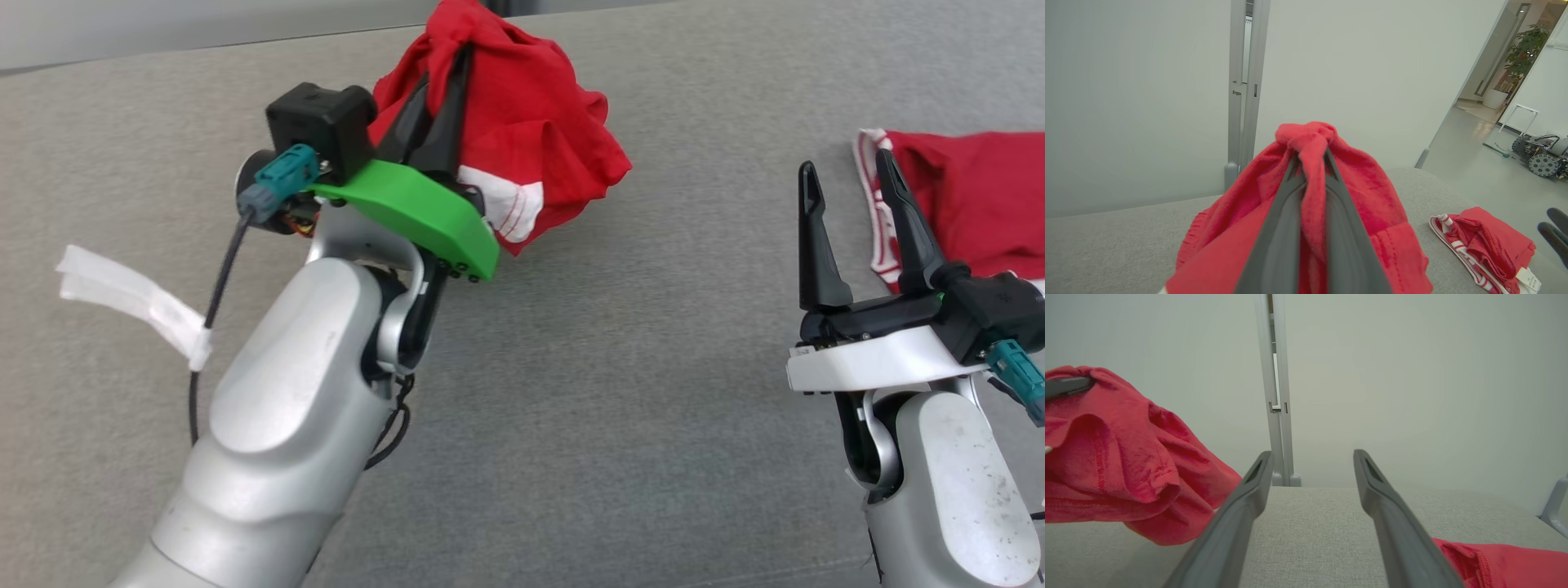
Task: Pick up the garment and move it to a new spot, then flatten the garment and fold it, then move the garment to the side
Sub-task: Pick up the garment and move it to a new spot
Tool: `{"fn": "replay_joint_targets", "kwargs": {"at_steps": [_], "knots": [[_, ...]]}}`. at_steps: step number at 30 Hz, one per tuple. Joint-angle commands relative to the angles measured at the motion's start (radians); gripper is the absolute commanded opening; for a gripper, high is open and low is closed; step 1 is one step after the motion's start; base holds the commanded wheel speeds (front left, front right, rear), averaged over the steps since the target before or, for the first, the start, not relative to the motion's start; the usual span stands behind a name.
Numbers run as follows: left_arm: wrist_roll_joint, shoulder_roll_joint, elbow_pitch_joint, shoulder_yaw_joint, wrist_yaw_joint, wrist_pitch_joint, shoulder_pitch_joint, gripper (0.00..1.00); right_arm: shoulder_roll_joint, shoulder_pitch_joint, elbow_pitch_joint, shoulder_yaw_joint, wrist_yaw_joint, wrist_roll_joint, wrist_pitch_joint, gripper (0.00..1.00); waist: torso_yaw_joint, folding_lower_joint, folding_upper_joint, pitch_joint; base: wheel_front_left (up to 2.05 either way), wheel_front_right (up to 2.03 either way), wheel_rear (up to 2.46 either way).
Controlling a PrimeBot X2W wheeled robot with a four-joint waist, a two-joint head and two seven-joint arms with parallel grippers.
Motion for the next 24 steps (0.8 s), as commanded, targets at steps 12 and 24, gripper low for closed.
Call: {"fn": "replay_joint_targets", "kwargs": {"at_steps": [12,24], "knots": [[0.042,-0.046,0.229,-0.159,0.046,-0.083,-0.009,1.00,0.000,0.001,-0.021,0.015,-0.001,0.042,-0.005,1.00,-0.156,0.0000,-0.0001,0.059,0.00,0.00,0.00],[-0.052,-0.041,0.222,-0.191,0.071,-0.213,-0.022,1.00,-0.001,0.033,0.014,0.024,-0.001,0.020,-0.005,1.00,-0.058,0.0000,-0.0001,-0.008,0.00,0.00,0.00]]}}
